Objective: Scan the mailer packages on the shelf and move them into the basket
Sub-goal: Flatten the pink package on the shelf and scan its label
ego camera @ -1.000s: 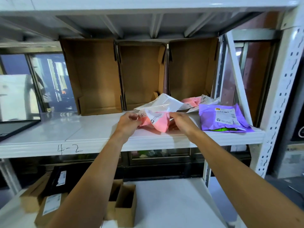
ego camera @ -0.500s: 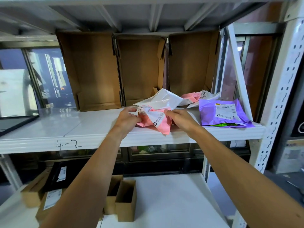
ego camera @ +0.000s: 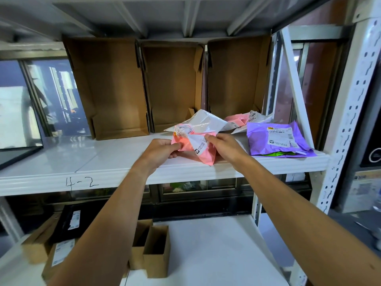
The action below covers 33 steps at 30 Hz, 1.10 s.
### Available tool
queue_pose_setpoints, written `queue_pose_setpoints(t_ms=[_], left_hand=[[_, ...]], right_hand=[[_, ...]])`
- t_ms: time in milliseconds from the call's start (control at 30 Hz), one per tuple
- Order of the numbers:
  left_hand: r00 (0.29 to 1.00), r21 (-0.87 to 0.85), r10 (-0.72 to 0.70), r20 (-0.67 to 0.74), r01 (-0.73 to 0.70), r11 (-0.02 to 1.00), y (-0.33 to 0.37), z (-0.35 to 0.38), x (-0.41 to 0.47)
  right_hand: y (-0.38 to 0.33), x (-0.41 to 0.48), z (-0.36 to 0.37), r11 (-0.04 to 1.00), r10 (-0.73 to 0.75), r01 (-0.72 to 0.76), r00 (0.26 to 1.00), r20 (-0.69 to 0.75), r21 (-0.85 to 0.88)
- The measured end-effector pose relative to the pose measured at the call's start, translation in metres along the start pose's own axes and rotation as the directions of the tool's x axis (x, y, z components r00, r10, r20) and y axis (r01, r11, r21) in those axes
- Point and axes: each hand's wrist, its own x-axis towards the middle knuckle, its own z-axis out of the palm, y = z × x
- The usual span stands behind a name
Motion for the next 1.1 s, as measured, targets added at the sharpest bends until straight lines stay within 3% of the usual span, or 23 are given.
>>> queue_pose_setpoints(t_ms=[867, 1033, 1100], left_hand=[[0.985, -0.185, -0.067, -0.16, 0.037, 0.982, 0.008, 0.002, -0.002], [0.991, -0.306, -0.082, -0.106, 0.046, 0.951, 0.011, -0.002, -0.008], [0.992, -0.248, -0.105, -0.072, 0.084, 0.965, 0.012, -0.002, -0.009]], right_hand=[[0.001, 0.005, -0.009, 0.975, 0.14, -0.111, 0.98, -0.142, 0.194], [-0.002, -0.002, -0.011, 0.989, 0.116, -0.099, 0.978, -0.172, 0.107], [-0.003, -0.004, -0.006, 0.997, 0.079, -0.077, 0.988, -0.135, 0.022]])
